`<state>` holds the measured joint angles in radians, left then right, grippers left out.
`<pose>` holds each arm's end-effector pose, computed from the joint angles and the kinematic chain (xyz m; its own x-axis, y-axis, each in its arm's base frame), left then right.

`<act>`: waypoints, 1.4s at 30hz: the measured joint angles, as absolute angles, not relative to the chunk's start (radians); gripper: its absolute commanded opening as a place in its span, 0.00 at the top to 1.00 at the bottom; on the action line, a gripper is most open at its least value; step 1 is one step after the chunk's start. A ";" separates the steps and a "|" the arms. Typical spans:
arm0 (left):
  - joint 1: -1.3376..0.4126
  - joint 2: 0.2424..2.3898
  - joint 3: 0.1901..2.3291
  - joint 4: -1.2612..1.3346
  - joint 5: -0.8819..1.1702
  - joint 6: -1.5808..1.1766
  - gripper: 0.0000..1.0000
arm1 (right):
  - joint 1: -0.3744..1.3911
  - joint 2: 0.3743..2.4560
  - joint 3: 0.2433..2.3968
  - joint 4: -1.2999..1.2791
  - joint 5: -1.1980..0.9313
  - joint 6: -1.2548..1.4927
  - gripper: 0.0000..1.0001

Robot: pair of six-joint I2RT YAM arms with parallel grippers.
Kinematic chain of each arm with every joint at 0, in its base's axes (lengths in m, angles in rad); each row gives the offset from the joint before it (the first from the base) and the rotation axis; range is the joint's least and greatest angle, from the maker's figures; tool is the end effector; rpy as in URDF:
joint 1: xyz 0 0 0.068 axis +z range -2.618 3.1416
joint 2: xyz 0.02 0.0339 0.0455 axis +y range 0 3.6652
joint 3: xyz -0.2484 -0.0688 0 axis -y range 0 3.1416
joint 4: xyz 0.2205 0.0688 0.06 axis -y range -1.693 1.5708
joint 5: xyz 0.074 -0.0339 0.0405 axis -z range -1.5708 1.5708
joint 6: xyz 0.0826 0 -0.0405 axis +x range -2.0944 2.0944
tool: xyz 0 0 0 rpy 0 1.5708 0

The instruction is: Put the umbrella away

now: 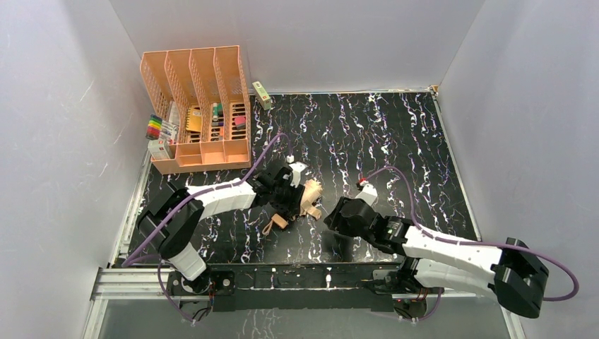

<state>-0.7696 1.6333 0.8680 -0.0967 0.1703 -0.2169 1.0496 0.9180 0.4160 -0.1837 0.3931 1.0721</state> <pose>0.2325 -0.2447 0.1340 -0.6971 0.3801 -0.6080 0.6298 0.7299 -0.2657 0.1308 0.1643 0.1622 -0.7247 0.3671 -0.5832 -0.0356 0.8252 0.5637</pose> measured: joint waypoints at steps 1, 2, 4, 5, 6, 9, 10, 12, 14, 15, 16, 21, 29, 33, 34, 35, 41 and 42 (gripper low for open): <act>-0.775 1.629 0.862 -0.091 0.160 -0.234 0.92 | 1.050 0.937 0.416 -0.182 0.402 1.108 0.49; -0.778 1.626 0.858 -0.088 0.151 -0.247 0.92 | 1.048 0.957 0.416 -0.177 0.410 1.136 0.49; -0.788 1.617 0.847 -0.079 0.128 -0.273 0.92 | 1.034 1.001 0.416 -0.155 0.414 1.164 0.49; -0.792 1.614 0.843 -0.076 0.119 -0.282 0.92 | 1.019 1.021 0.416 -0.139 0.407 1.165 0.49; -0.796 1.612 0.840 -0.074 0.111 -0.289 0.92 | 0.996 1.048 0.416 -0.115 0.393 1.164 0.49; -0.804 1.609 0.835 -0.069 0.095 -0.303 0.93 | 0.928 1.126 0.416 -0.038 0.345 1.135 0.49; -0.807 1.608 0.833 -0.067 0.088 -0.307 0.93 | 0.910 1.149 0.416 -0.016 0.331 1.120 0.48; -0.812 1.607 0.831 -0.064 0.078 -0.313 0.93 | 0.886 1.185 0.416 0.021 0.302 1.093 0.48; -0.818 1.606 0.831 -0.064 0.069 -0.315 0.93 | 0.855 1.217 0.416 0.060 0.256 1.069 0.47; -0.821 1.606 0.831 -0.064 0.063 -0.315 0.93 | 0.839 1.227 0.416 0.084 0.234 1.057 0.46; -0.823 1.606 0.831 -0.065 0.059 -0.315 0.93 | 0.822 1.236 0.416 0.105 0.211 1.045 0.46; -0.834 1.606 0.832 -0.066 0.040 -0.315 0.93 | 0.770 1.272 0.416 0.183 0.103 0.987 0.48; -0.850 1.610 0.838 -0.075 0.013 -0.314 0.93 | 0.704 1.356 0.416 0.296 -0.081 0.892 0.51; -0.857 1.614 0.846 -0.083 -0.002 -0.313 0.93 | 0.687 1.385 0.420 0.333 -0.140 0.856 0.52; -0.859 1.614 0.846 -0.084 -0.005 -0.314 0.93 | 0.685 1.390 0.421 0.339 -0.147 0.849 0.53; -0.861 1.614 0.846 -0.084 -0.008 -0.314 0.93 | 0.684 1.394 0.421 0.344 -0.156 0.842 0.53; -0.869 1.616 0.847 -0.086 -0.020 -0.313 0.93 | 0.676 1.421 0.422 0.379 -0.202 0.826 0.55; -0.870 1.616 0.849 -0.087 -0.022 -0.313 0.93 | 0.674 1.427 0.422 0.387 -0.212 0.826 0.55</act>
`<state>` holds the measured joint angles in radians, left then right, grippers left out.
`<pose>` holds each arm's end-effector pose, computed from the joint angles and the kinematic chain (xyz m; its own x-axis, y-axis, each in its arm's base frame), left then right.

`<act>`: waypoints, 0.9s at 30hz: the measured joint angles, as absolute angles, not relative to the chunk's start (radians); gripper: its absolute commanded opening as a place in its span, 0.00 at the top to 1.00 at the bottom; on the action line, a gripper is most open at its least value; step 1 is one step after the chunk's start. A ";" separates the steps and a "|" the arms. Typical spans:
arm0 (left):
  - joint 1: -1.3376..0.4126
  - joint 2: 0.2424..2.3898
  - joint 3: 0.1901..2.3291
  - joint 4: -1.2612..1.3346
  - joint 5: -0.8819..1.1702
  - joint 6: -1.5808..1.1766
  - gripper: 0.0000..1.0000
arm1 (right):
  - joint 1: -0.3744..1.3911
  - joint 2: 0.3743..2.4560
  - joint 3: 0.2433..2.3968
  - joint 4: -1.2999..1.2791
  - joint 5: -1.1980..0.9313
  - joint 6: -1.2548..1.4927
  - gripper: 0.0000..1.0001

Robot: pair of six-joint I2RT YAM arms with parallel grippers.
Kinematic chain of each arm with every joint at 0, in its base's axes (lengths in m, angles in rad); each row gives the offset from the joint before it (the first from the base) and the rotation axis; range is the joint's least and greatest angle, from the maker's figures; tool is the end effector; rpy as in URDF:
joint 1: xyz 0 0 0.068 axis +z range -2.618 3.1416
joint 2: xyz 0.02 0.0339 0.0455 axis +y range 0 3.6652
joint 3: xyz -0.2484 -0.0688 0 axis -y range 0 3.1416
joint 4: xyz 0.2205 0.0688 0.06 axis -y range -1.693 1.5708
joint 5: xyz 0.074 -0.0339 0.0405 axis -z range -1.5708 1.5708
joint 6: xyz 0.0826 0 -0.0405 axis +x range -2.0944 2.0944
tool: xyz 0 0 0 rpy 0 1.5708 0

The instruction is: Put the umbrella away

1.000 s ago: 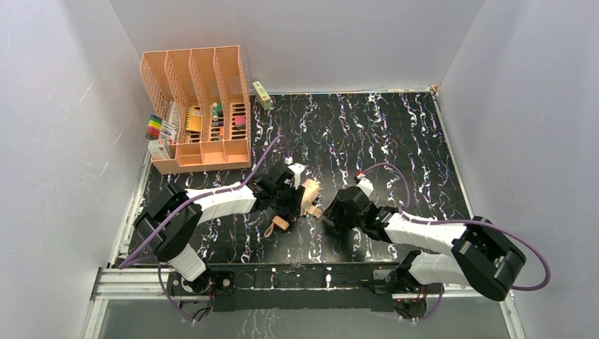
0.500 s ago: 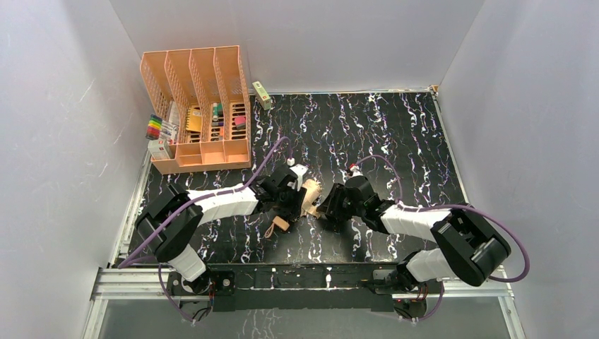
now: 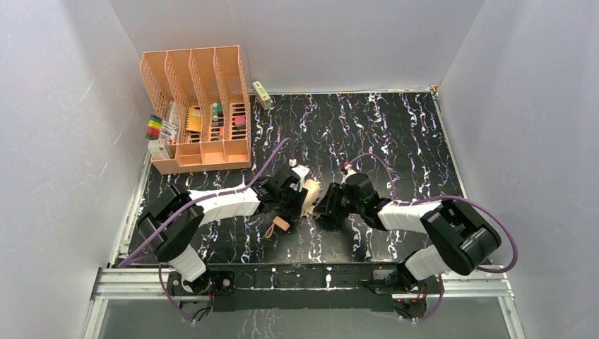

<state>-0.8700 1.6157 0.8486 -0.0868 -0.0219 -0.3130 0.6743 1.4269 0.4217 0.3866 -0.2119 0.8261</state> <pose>0.2170 -0.2544 0.1338 -0.6949 0.3463 -0.6302 0.5685 0.8012 -0.1866 0.2073 0.1879 0.1156 -0.8542 0.2375 -0.4625 -0.1713 0.7113 0.6817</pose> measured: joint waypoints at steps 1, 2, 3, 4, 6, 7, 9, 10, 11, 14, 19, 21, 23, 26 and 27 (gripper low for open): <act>-0.871 1.616 0.849 -0.088 -0.023 -0.313 0.93 | 0.673 1.433 0.422 0.395 -0.220 0.826 0.55; -0.873 1.617 0.850 -0.088 -0.026 -0.312 0.93 | 0.673 1.436 0.422 0.402 -0.225 0.826 0.55; -0.874 1.618 0.852 -0.090 -0.027 -0.311 0.93 | 0.673 1.441 0.421 0.411 -0.233 0.827 0.56; -0.875 1.620 0.853 -0.091 -0.028 -0.311 0.93 | 0.673 1.446 0.419 0.420 -0.238 0.828 0.56; -0.875 1.621 0.854 -0.092 -0.029 -0.311 0.93 | 0.673 1.451 0.411 0.442 -0.246 0.833 0.56; -0.875 1.622 0.855 -0.094 -0.030 -0.311 0.93 | 0.673 1.454 0.405 0.455 -0.251 0.836 0.57; -0.878 1.623 0.858 -0.096 -0.031 -0.311 0.93 | 0.670 1.458 0.385 0.498 -0.258 0.848 0.58; -0.879 1.625 0.859 -0.097 -0.034 -0.311 0.93 | 0.669 1.459 0.373 0.519 -0.258 0.859 0.58; -0.881 1.625 0.860 -0.099 -0.035 -0.311 0.93 | 0.668 1.459 0.361 0.540 -0.257 0.869 0.58; -0.886 1.628 0.864 -0.103 -0.041 -0.310 0.93 | 0.667 1.461 0.336 0.587 -0.249 0.900 0.60; -0.889 1.635 0.872 -0.111 -0.046 -0.308 0.93 | 0.666 1.472 0.315 0.633 -0.224 0.950 0.68; -0.891 1.636 0.874 -0.113 -0.048 -0.307 0.93 | 0.662 1.483 0.315 0.645 -0.218 0.965 0.73; -0.893 1.638 0.876 -0.114 -0.051 -0.307 0.93 | 0.656 1.496 0.313 0.660 -0.218 0.974 0.76; -0.894 1.641 0.879 -0.119 -0.052 -0.307 0.93 | 0.649 1.507 0.312 0.670 -0.220 0.985 0.80; -0.894 1.641 0.880 -0.120 -0.052 -0.307 0.93 | 0.648 1.510 0.312 0.672 -0.221 0.987 0.81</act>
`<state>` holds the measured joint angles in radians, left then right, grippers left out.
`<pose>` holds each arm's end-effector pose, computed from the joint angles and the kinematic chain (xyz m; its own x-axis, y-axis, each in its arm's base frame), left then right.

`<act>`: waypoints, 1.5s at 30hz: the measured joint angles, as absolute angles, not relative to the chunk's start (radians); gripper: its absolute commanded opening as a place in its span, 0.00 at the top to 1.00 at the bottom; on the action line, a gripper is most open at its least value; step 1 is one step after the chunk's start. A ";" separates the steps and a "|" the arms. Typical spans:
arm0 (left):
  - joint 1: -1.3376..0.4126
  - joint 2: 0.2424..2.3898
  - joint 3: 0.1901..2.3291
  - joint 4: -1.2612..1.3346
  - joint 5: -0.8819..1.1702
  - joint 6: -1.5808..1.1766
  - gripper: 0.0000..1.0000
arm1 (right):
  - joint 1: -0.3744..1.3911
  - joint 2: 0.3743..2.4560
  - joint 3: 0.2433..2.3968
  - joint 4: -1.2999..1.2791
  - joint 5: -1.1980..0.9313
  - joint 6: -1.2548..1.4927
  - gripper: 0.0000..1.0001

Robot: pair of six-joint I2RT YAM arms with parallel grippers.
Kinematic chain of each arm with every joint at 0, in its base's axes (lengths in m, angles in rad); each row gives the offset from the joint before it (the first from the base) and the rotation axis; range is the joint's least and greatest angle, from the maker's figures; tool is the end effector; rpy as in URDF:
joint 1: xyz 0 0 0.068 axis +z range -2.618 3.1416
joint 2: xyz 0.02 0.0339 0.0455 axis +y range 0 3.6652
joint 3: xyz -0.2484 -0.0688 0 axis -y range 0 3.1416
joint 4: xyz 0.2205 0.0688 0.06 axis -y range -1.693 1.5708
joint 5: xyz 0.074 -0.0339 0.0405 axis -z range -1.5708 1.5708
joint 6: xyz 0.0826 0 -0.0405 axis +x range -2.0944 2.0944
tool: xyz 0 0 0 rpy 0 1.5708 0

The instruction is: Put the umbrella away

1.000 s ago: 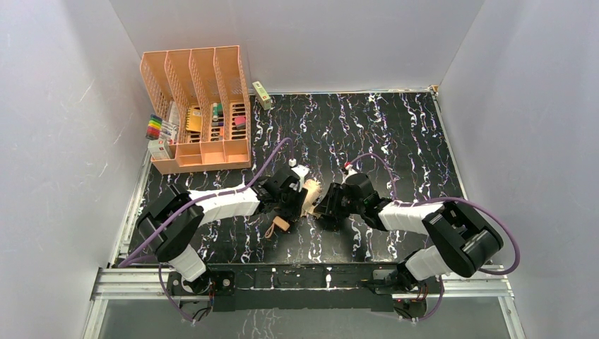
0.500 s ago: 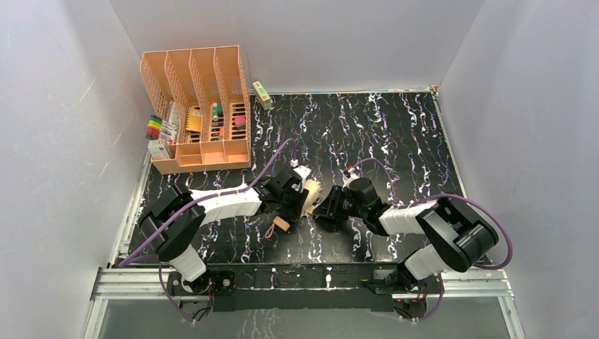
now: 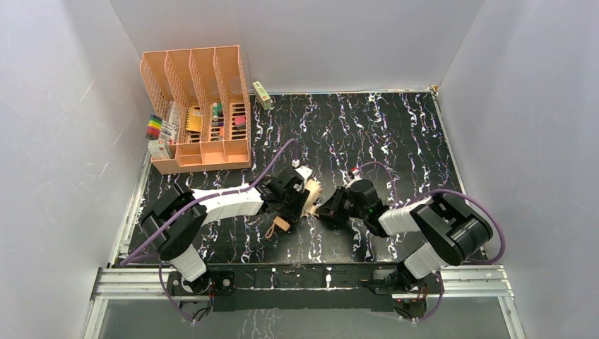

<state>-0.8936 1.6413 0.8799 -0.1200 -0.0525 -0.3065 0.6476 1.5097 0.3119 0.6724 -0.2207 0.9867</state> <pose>0.2152 -0.2607 0.1318 -0.6895 0.3767 -0.6186 0.5762 0.8028 -0.1533 0.2083 0.1802 0.1004 -0.8376 0.3870 -0.3855 -0.0742 0.6185 0.7822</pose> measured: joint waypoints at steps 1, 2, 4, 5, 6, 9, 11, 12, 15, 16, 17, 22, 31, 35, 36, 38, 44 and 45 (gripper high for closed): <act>-0.894 1.642 0.880 -0.121 -0.053 -0.306 0.93 | 0.647 1.510 0.311 0.673 -0.220 0.989 0.82; -0.894 1.642 0.881 -0.121 -0.053 -0.306 0.93 | 0.645 1.510 0.311 0.673 -0.220 0.988 0.83; -0.895 1.644 0.883 -0.125 -0.054 -0.306 0.93 | 0.643 1.506 0.309 0.669 -0.220 0.987 0.85; -0.895 1.645 0.885 -0.128 -0.056 -0.306 0.93 | 0.641 1.498 0.306 0.661 -0.219 0.984 0.87; -0.896 1.646 0.887 -0.129 -0.056 -0.306 0.93 | 0.641 1.485 0.301 0.650 -0.216 0.979 0.88; -0.897 1.650 0.892 -0.134 -0.059 -0.305 0.93 | 0.641 1.432 0.289 0.609 -0.212 0.961 0.95; -0.899 1.654 0.896 -0.135 -0.059 -0.303 0.93 | 0.641 1.396 0.287 0.591 -0.209 0.952 1.00; -0.900 1.657 0.899 -0.135 -0.059 -0.303 0.93 | 0.641 1.379 0.287 0.583 -0.208 0.944 1.00; -0.903 1.665 0.907 -0.132 -0.058 -0.301 0.93 | 0.641 1.345 0.287 0.567 -0.207 0.934 1.00; -0.905 1.667 0.908 -0.131 -0.057 -0.299 0.93 | 0.641 1.337 0.287 0.562 -0.207 0.931 1.00; -0.906 1.668 0.910 -0.131 -0.057 -0.299 0.94 | 0.641 1.331 0.287 0.555 -0.206 0.930 1.00; -0.907 1.676 0.918 -0.135 -0.056 -0.295 0.94 | 0.640 1.319 0.286 0.545 -0.210 0.924 1.00; -0.923 1.702 0.945 -0.135 -0.056 -0.295 0.95 | 0.634 1.199 0.278 0.513 -0.233 0.947 1.00; -0.930 1.713 0.956 -0.139 -0.054 -0.295 0.95 | 0.628 1.151 0.250 0.501 -0.240 0.979 1.00; -0.931 1.715 0.958 -0.139 -0.052 -0.295 0.95 | 0.627 1.145 0.241 0.501 -0.242 0.992 1.00; -0.933 1.716 0.958 -0.139 -0.052 -0.295 0.96 | 0.627 1.135 0.229 0.505 -0.246 1.010 1.00; -0.942 1.720 0.963 -0.140 -0.054 -0.291 0.96 | 0.625 1.140 0.225 0.530 -0.251 1.040 1.00; -0.945 1.721 0.964 -0.141 -0.057 -0.290 0.96 | 0.624 1.149 0.225 0.541 -0.256 1.046 1.00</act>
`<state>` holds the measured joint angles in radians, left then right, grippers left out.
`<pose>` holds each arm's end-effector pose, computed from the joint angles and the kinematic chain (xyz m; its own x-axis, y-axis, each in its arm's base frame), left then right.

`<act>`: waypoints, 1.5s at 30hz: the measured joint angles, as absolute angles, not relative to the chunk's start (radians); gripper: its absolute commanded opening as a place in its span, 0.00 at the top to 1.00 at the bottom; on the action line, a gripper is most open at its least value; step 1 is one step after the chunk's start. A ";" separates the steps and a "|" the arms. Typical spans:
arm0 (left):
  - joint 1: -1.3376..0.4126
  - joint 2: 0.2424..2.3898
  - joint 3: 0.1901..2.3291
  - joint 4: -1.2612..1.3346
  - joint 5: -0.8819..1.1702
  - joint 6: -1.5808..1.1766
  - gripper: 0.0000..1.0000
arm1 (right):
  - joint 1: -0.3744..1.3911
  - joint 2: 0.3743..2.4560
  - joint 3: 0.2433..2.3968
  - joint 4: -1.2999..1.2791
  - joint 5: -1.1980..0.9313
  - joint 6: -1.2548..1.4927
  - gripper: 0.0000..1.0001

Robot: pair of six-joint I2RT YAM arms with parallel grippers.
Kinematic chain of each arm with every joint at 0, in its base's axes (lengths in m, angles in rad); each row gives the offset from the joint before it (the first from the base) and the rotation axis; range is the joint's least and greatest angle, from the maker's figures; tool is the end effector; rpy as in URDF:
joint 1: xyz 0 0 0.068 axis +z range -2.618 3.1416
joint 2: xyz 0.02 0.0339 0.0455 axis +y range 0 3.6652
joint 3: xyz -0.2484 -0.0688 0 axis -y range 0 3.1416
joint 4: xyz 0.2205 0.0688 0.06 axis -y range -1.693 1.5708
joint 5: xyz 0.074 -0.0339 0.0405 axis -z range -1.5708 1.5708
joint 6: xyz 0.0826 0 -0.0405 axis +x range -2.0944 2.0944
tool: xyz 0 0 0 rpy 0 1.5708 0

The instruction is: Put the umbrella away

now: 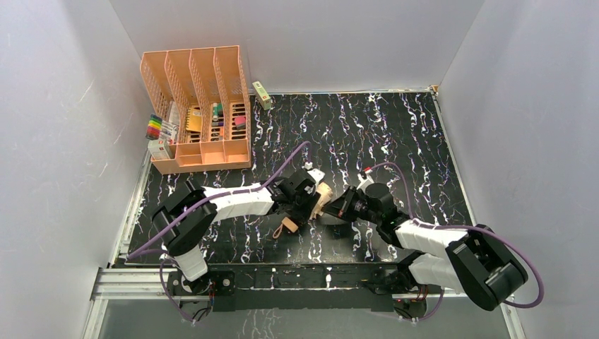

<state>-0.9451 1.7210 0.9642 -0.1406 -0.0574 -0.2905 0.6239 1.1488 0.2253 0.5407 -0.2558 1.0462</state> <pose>0.2125 -0.2860 0.1290 -0.6644 0.4313 -0.6104 0.6241 0.7695 -0.1357 0.1841 0.1583 0.1429 -0.8059 0.4516 -0.3828 -0.1161 0.5135 0.8502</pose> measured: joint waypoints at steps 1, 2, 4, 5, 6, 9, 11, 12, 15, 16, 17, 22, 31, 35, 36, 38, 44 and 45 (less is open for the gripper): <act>-0.948 1.722 0.965 -0.141 -0.063 -0.289 0.96 | 0.624 1.162 0.226 0.554 -0.263 1.051 1.00; -0.952 1.723 0.966 -0.143 -0.068 -0.288 0.96 | 0.623 1.178 0.229 0.568 -0.271 1.057 1.00; -0.958 1.725 0.970 -0.147 -0.075 -0.287 0.96 | 0.623 1.210 0.244 0.590 -0.284 1.069 1.00; -0.961 1.726 0.971 -0.148 -0.078 -0.287 0.96 | 0.622 1.227 0.252 0.602 -0.289 1.072 1.00; -0.965 1.726 0.971 -0.148 -0.081 -0.287 0.96 | 0.622 1.242 0.258 0.610 -0.294 1.077 1.00; -0.973 1.728 0.974 -0.152 -0.094 -0.287 0.96 | 0.622 1.274 0.270 0.632 -0.299 1.095 1.00; -0.980 1.732 0.978 -0.157 -0.105 -0.286 0.96 | 0.622 1.292 0.272 0.651 -0.299 1.110 1.00; -0.984 1.734 0.980 -0.159 -0.112 -0.284 0.96 | 0.622 1.301 0.272 0.661 -0.300 1.119 1.00; -0.999 1.741 0.988 -0.167 -0.130 -0.278 0.96 | 0.622 1.327 0.273 0.688 -0.302 1.144 1.00; -1.004 1.744 0.991 -0.171 -0.137 -0.275 0.96 | 0.622 1.333 0.273 0.693 -0.302 1.150 1.00; -1.009 1.746 0.995 -0.175 -0.146 -0.272 0.96 | 0.622 1.339 0.273 0.699 -0.302 1.158 1.00; -1.027 1.751 1.004 -0.184 -0.175 -0.265 0.96 | 0.624 1.363 0.275 0.717 -0.290 1.188 1.00; -1.042 1.745 1.003 -0.180 -0.199 -0.262 0.96 | 0.637 1.460 0.303 0.780 -0.271 1.225 0.87; -1.045 1.729 0.981 -0.157 -0.202 -0.250 0.96 | 0.649 1.510 0.306 0.845 -0.265 1.227 0.67; -1.045 1.722 0.972 -0.148 -0.199 -0.246 0.96 | 0.650 1.512 0.306 0.850 -0.265 1.231 0.66; -1.045 1.702 0.950 -0.132 -0.194 -0.239 0.96 | 0.651 1.513 0.305 0.862 -0.265 1.235 0.63; -1.061 1.643 0.917 -0.167 -0.090 -0.142 0.95 | 0.660 1.290 0.327 0.585 0.001 1.162 0.56; -1.069 1.634 0.914 -0.174 -0.052 -0.110 0.95 | 0.655 1.261 0.333 0.538 0.041 1.143 0.55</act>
<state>-1.0695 1.6337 0.9138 -0.1741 -0.0517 -0.1104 0.6552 1.2613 0.3332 0.5381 0.0414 1.1427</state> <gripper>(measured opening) 0.413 0.428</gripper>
